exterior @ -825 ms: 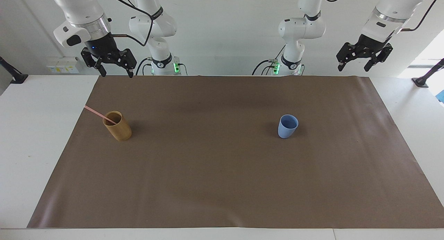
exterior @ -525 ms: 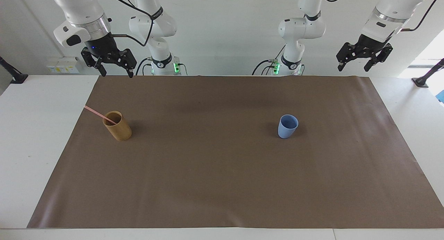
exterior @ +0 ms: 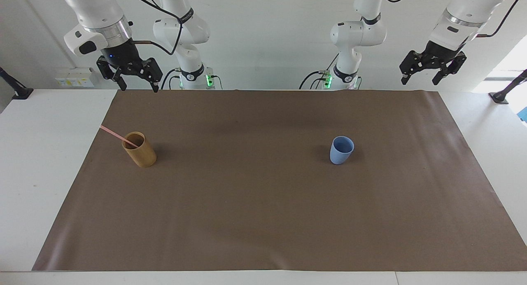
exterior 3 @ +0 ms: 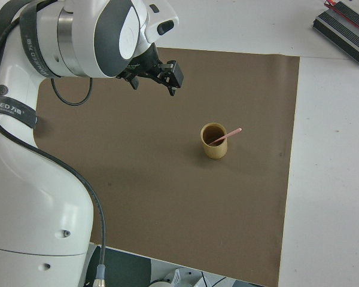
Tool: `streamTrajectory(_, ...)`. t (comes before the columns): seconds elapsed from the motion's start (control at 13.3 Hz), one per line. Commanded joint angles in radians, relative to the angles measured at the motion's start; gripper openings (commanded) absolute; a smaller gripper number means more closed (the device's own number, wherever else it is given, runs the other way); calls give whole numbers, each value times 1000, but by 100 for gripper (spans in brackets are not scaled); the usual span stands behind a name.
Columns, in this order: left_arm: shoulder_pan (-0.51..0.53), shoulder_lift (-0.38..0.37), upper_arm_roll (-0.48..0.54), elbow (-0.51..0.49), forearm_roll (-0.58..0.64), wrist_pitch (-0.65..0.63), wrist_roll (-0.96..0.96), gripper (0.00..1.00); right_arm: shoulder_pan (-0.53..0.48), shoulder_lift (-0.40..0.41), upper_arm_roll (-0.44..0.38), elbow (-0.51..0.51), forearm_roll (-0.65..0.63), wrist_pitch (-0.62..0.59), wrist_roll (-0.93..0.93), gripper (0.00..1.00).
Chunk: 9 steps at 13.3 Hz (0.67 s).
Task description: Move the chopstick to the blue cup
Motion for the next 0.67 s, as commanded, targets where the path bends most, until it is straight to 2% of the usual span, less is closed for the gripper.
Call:
streamTrajectory(0.0,25,-14,-10,-11,-21,-6,5,100,-15,8,2,19,12,-18,18,100)
streamTrajectory(0.38,25,-23,-10,-28,-21,-4,5,100,-15,7,0,14,9,-21,13,100)
streamTrajectory(0.6,23,-29,-10,-40,-21,-1,5,100,-13,-21,0,-35,8,-13,24,100)
